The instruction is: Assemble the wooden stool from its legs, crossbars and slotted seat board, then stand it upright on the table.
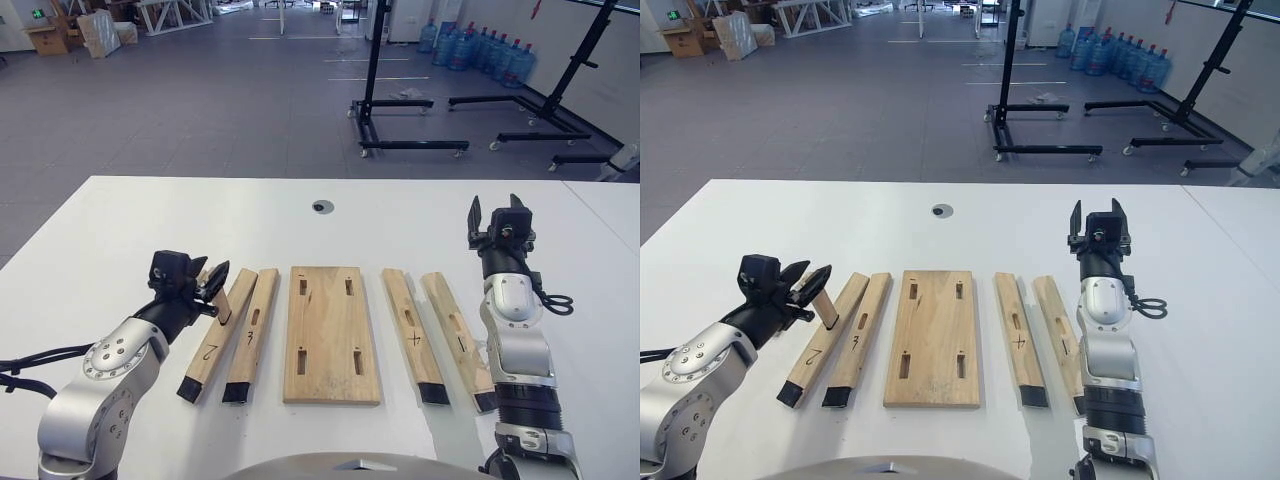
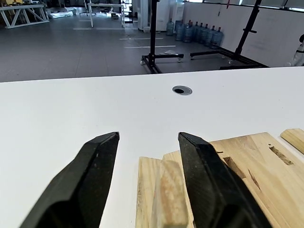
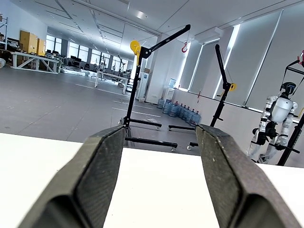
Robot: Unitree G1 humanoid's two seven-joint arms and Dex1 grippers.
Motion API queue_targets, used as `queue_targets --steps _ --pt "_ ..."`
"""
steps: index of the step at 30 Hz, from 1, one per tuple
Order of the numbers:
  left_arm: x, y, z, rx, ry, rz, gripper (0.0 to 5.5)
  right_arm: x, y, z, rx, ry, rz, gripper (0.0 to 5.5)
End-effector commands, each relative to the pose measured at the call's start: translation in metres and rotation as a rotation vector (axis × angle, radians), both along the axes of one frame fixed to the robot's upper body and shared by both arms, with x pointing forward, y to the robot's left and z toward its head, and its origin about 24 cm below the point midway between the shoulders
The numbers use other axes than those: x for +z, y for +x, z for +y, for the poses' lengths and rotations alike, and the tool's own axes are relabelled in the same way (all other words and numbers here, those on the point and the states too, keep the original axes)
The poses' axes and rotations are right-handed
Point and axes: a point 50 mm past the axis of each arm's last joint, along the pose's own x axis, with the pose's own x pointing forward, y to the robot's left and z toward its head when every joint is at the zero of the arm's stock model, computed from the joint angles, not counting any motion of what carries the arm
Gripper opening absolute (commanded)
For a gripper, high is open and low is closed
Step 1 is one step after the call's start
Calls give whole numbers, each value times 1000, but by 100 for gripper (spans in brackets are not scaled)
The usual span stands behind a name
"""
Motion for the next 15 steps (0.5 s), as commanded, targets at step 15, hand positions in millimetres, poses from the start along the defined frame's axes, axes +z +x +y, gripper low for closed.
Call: queue_targets --steps 15 --pt "46 34 1 -16 -95 -224 345 -4 6 15 67 18 -26 267"
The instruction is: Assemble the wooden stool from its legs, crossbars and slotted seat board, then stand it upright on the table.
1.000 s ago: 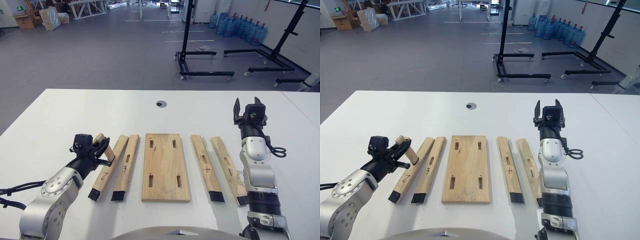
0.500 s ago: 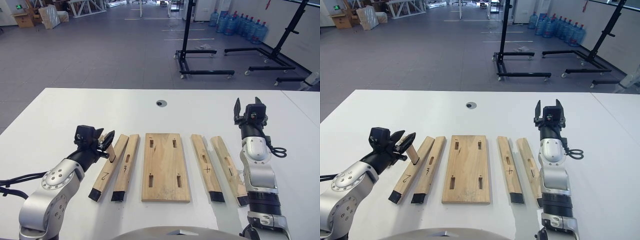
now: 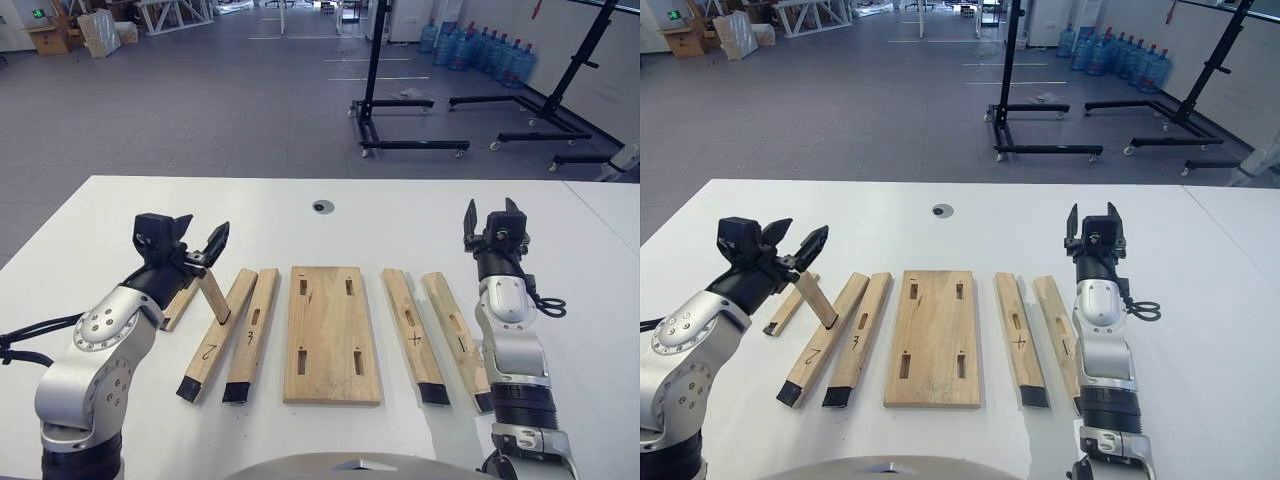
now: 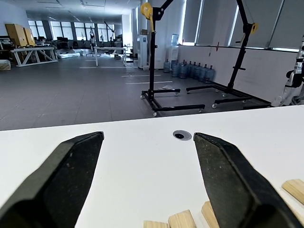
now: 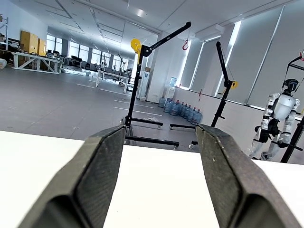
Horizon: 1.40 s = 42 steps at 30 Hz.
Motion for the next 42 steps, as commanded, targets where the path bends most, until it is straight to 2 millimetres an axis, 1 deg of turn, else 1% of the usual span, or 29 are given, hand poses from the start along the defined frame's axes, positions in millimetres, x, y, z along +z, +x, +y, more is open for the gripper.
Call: queue_targets --steps 1,3,5,6,7,9,10,11,12,14,17,20,23,25,27,29,32,34,36,38,42 --pt "17 9 -4 -30 -58 -70 345 3 5 9 41 7 -21 267" --pt "20 10 -11 -56 -77 -76 345 5 7 10 51 4 -23 267" --pt "11 9 -15 -75 -87 -38 345 6 8 10 56 -1 -24 267" --pt "-7 7 -13 -66 -70 36 345 7 9 10 60 -1 -23 267" --pt "-32 3 -12 -64 -46 137 345 7 9 10 63 -3 -21 267" --pt "-79 -13 -7 -35 -25 336 345 8 10 10 72 -6 -15 267" --pt "-94 -21 -4 -11 -41 402 345 9 10 8 75 -6 -14 267" --pt "-102 -25 -2 5 -46 432 345 10 10 6 76 -8 -14 267" --pt "-105 -27 -2 14 -58 436 345 12 10 4 76 -9 -15 267" --pt "-97 -24 -7 6 -86 384 345 14 10 2 76 -14 -16 267" --pt "-70 -11 -18 -39 -121 254 345 14 10 2 77 -14 -17 267" --pt "-45 0 -23 -62 -115 145 345 14 11 5 81 -7 -23 267" --pt "-31 4 -21 -63 -101 86 345 14 10 6 79 -2 -24 267" --pt "-27 4 -21 -86 -72 87 345 13 9 5 77 -2 -21 267" --pt "-30 -1 -14 -99 -34 129 345 12 6 4 72 -3 -18 267" --pt "-39 -14 -10 -130 25 223 345 12 4 2 66 -4 -14 267" --pt "-58 -44 -14 -184 112 414 345 11 0 3 64 -6 -4 267" --pt "-64 -62 -18 -186 109 503 345 10 -3 3 64 -7 4 267" --pt "-67 -74 -15 -159 108 566 345 9 -6 3 63 -7 15 267" --pt "-71 -82 -10 -145 112 623 345 8 -8 3 65 -8 26 267" --pt "-81 -86 0 -104 144 681 345 9 -10 4 67 -10 33 267"
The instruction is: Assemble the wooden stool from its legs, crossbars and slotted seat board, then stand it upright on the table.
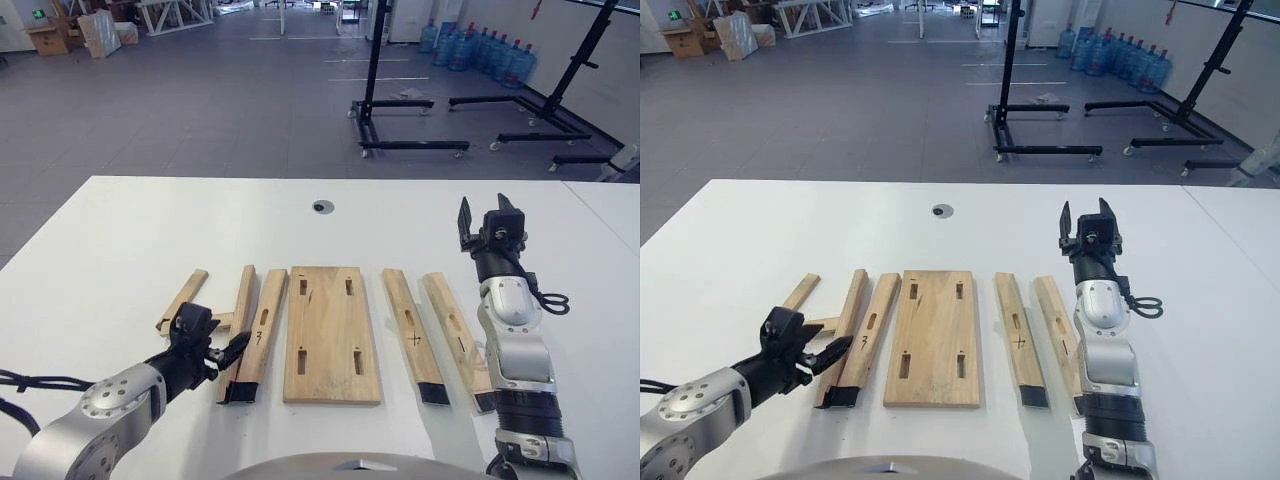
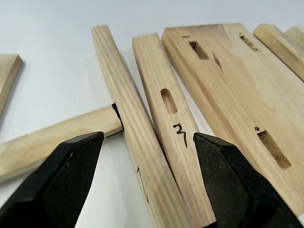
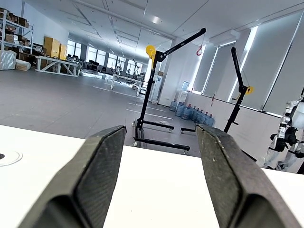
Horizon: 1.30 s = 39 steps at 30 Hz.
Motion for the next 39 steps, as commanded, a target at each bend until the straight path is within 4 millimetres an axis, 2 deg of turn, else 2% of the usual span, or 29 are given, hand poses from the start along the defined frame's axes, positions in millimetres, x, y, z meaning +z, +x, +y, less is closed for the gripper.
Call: queue_targets --steps 1,2,5,9,12,14,18,21,25,29,30,31,32,33,34,35,36,37,39 --pt "-11 -4 12 30 50 53 329 2 -2 1 7 -2 10 267" --pt "-15 -5 14 34 51 66 314 2 -2 1 10 -4 12 267" --pt "-75 -11 39 66 70 175 277 3 0 2 19 -1 12 267" --pt "-145 -26 78 90 122 225 206 8 2 3 32 -5 1 267" --pt "-185 -46 99 118 160 284 168 8 1 1 30 -8 2 267" --pt "-199 -58 107 142 190 334 141 8 1 2 30 -6 2 267" --pt "-193 -66 129 159 209 308 105 6 2 5 34 -2 5 267" --pt "-188 -58 132 147 229 224 105 4 2 7 35 3 7 267" --pt "-173 -45 133 98 183 29 105 4 5 9 37 7 1 267" --pt "-147 -27 146 115 132 -186 105 7 9 10 40 11 -12 267" --pt "-113 10 141 44 121 -406 105 8 10 10 42 11 -15 267" --pt "-72 38 123 -31 94 -589 104 8 11 12 49 12 -17 267" --pt "-43 50 103 -87 51 -705 104 9 13 13 54 12 -20 267" --pt "-25 53 88 -113 22 -764 104 10 14 14 61 12 -21 267" --pt "5 73 52 -121 -32 -812 104 10 15 14 64 12 -23 267" --pt "30 84 21 -131 -62 -848 104 10 16 14 67 11 -23 267" --pt "49 88 1 -136 -76 -874 104 10 16 14 68 11 -24 267" --pt "61 90 -10 -130 -81 -897 104 10 16 15 69 12 -25 267" --pt "67 92 -12 -103 -82 -909 104 10 17 16 71 12 -27 267"
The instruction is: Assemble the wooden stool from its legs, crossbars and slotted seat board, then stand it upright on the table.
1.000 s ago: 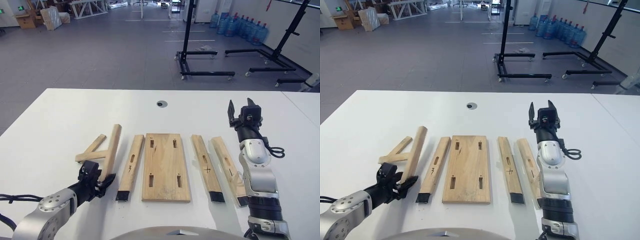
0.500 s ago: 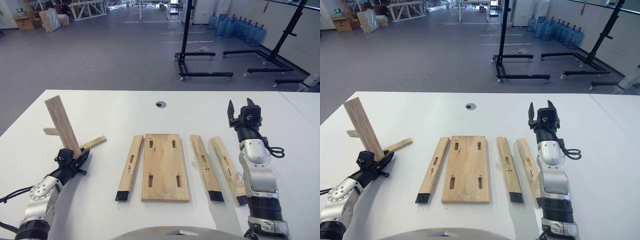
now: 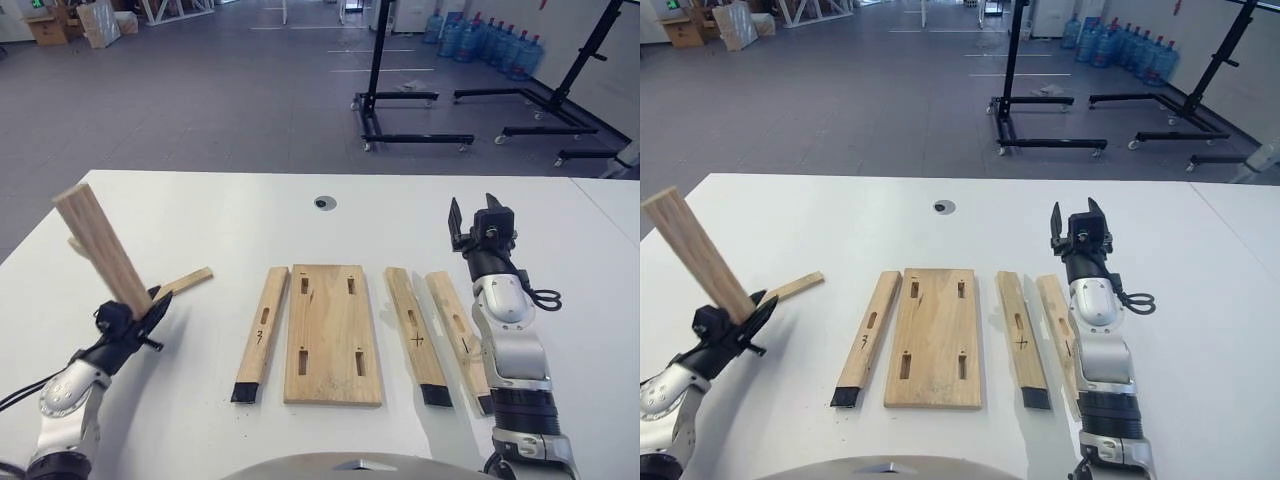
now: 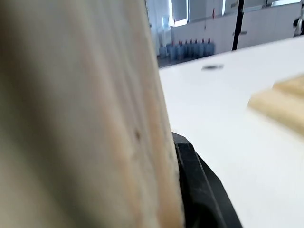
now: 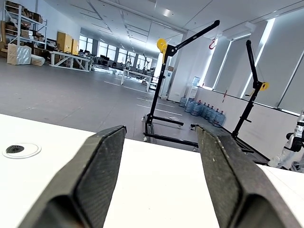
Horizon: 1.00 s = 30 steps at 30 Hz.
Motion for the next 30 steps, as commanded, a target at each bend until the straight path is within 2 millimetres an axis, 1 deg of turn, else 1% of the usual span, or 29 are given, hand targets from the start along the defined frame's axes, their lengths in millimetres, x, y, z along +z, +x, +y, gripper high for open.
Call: queue_targets --steps 1,4,8,9,10,12,14,16,18,19,21,22,24,30 --pt "109 22 -98 -127 -46 -188 104 10 12 7 30 10 -42 267" --pt "113 28 -103 -101 -19 -191 104 14 16 11 46 15 -60 267" --pt "106 47 -115 -67 289 -260 104 35 28 29 154 73 -119 267" --pt "103 50 -118 -66 329 -271 104 39 30 35 203 107 -124 267" --pt "100 56 -121 -71 365 -284 104 46 30 45 299 158 -128 267" --pt "92 63 -125 -78 418 -291 104 56 27 63 498 206 -122 267" --pt "79 70 -126 -82 460 -272 104 64 17 80 708 248 -98 267" --pt "70 75 -128 -72 466 -271 104 67 6 92 893 296 -64 267" --pt "67 78 -134 -75 451 -289 104 67 1 98 1011 333 -30 306" --pt "67 79 -137 -82 444 -297 104 67 -1 101 1056 351 -15 316" --pt "65 80 -143 -88 432 -309 104 68 -2 104 1127 385 6 358" --pt "65 81 -146 -98 433 -317 104 69 -2 106 1155 405 8 366" --pt "65 82 -150 -106 433 -331 104 72 2 112 1171 426 4 401" --pt "61 85 -159 -135 445 -344 104 80 13 126 1167 453 -19 404"
